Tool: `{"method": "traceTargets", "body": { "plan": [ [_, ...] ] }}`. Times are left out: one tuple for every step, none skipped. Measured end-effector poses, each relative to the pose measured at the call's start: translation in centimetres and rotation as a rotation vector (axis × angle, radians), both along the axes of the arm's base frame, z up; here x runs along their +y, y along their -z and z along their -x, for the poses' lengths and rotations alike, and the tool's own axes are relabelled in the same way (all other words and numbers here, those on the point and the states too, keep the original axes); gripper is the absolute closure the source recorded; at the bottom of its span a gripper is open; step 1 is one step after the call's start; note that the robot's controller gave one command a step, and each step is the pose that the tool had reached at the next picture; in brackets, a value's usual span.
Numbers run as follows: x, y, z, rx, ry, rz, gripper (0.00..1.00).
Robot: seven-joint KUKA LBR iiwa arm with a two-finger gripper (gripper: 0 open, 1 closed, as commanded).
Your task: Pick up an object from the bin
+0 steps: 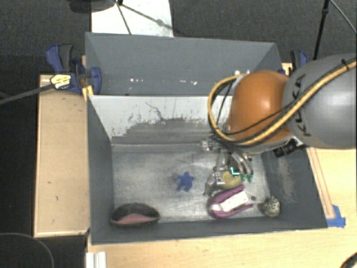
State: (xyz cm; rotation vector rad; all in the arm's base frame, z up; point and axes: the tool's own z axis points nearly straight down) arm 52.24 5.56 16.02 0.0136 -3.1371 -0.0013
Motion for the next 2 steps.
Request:
{"method": "traceTargets", "body": {
  "plan": [
    [0.3, 9.2, 1.1, -0.006, -0.005, -0.001, 0.0],
    [5.4, 8.9, 1.3, -0.01, 0.004, -0.002, 0.0]
  ]
}}
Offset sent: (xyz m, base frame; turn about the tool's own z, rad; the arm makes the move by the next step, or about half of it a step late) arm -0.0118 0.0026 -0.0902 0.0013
